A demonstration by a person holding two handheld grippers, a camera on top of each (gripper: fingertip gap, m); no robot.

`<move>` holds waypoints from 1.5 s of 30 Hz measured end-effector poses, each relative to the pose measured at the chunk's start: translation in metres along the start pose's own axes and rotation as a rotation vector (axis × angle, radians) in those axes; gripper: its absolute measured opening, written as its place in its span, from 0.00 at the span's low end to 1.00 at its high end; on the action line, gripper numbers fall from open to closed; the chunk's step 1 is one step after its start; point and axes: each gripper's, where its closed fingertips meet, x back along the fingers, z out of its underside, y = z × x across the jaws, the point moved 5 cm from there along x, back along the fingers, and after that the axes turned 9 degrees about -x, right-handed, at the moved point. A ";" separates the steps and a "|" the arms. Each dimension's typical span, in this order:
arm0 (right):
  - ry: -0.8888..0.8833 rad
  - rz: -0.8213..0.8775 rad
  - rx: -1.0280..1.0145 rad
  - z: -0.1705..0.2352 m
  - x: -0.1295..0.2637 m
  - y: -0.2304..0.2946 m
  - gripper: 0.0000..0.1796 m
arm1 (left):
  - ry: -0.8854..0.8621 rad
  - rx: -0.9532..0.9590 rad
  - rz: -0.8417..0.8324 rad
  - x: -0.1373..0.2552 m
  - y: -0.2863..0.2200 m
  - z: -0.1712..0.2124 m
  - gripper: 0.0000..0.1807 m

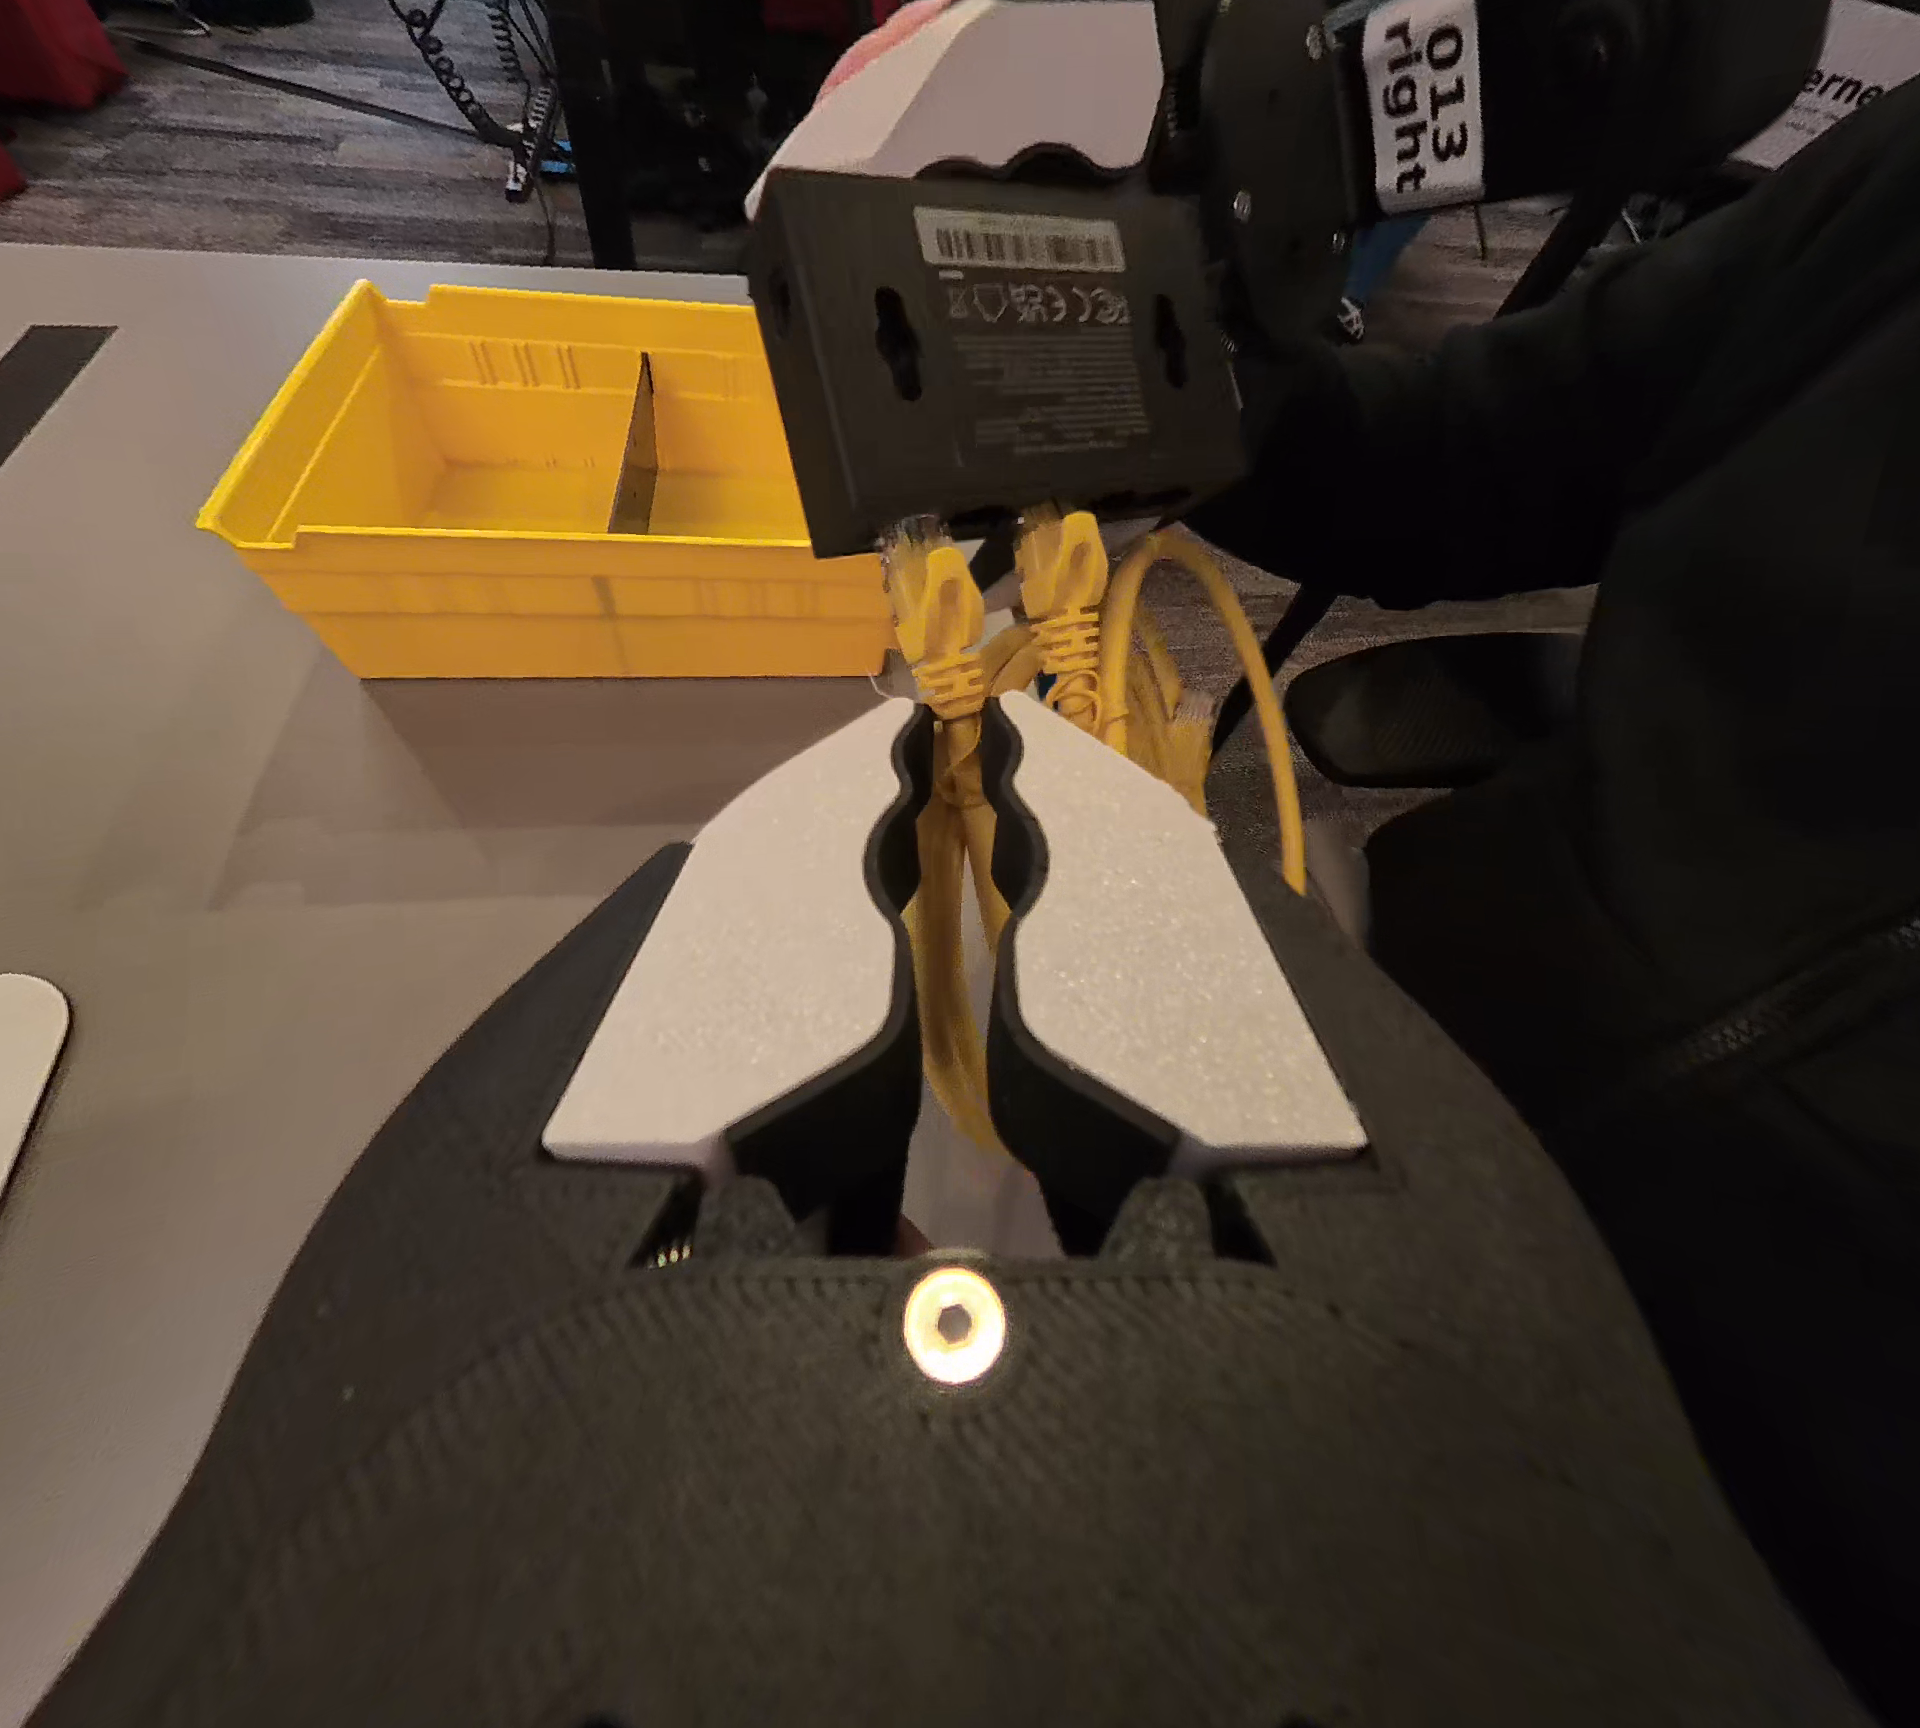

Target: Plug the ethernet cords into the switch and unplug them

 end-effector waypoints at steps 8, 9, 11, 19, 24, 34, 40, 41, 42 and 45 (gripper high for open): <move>-0.030 -0.022 0.016 0.000 0.002 -0.003 0.30 | 0.004 0.000 0.025 -0.020 -0.012 0.003 0.04; -0.033 -0.021 0.020 0.000 0.003 -0.002 0.30 | 0.002 0.004 0.020 -0.021 -0.013 0.005 0.04; -0.013 -0.009 0.039 0.003 0.002 0.000 0.30 | 0.010 0.030 0.006 -0.023 -0.010 0.008 0.04; 0.030 0.027 0.129 0.005 -0.001 0.002 0.29 | 0.027 0.070 -0.032 -0.030 -0.006 0.014 0.04; 0.038 0.025 0.153 0.008 -0.002 0.002 0.28 | 0.039 0.084 -0.031 -0.034 -0.005 0.015 0.04; 0.042 0.063 0.033 0.019 -0.006 -0.001 0.27 | 0.022 0.132 -0.078 -0.028 -0.001 0.014 0.04; 0.034 0.093 -0.070 0.028 -0.006 0.003 0.21 | -0.015 0.147 -0.122 -0.020 -0.002 0.014 0.04; 0.027 0.098 -0.079 0.029 -0.005 0.004 0.20 | -0.009 0.143 -0.126 -0.019 -0.003 0.014 0.04; 0.025 0.109 -0.089 0.029 -0.005 0.005 0.20 | 0.002 0.139 -0.140 -0.020 -0.003 0.015 0.04; 0.022 0.109 -0.115 0.031 -0.006 0.006 0.20 | 0.002 0.137 -0.136 -0.019 -0.003 0.014 0.04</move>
